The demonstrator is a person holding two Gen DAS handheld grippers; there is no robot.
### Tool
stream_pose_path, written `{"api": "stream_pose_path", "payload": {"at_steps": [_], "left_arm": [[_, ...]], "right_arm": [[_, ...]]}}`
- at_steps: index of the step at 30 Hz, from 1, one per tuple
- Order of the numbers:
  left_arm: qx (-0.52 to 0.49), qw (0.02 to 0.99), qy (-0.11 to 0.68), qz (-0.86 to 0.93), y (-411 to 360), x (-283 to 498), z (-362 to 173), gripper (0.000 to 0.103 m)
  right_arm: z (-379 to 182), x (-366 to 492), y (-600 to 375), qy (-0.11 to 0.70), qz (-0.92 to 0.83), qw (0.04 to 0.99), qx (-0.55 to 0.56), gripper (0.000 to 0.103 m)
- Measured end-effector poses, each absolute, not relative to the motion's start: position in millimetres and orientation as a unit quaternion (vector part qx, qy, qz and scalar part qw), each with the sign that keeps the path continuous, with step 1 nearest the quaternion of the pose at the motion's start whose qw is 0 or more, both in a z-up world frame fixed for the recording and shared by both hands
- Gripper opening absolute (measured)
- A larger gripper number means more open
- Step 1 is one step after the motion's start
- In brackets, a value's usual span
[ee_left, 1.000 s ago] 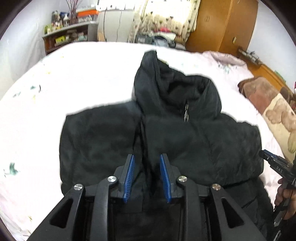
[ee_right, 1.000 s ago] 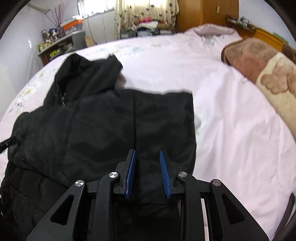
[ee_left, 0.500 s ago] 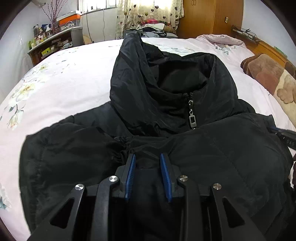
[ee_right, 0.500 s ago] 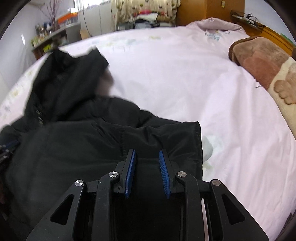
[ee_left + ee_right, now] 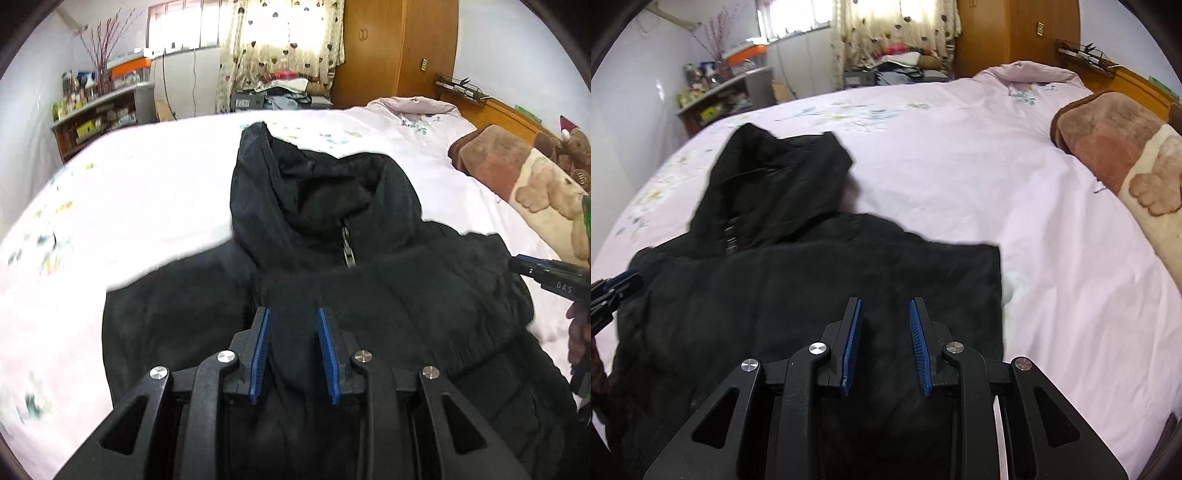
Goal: Fold large clothes
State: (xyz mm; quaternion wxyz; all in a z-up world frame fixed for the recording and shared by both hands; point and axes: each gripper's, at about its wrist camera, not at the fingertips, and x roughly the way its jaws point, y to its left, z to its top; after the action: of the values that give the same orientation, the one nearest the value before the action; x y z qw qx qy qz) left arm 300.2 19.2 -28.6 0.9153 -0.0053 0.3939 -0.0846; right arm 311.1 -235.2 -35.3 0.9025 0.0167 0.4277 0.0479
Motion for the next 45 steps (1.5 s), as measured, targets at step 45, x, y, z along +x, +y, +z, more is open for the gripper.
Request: {"api": "stream_pose_path", "payload": {"at_steps": [45], "left_arm": [[-0.032, 0.913, 0.405, -0.038, 71, 281, -17, 0.029]], "right_arm": [[-23, 306, -227, 0.435, 0.034, 0.9, 0.025, 0.036]]}}
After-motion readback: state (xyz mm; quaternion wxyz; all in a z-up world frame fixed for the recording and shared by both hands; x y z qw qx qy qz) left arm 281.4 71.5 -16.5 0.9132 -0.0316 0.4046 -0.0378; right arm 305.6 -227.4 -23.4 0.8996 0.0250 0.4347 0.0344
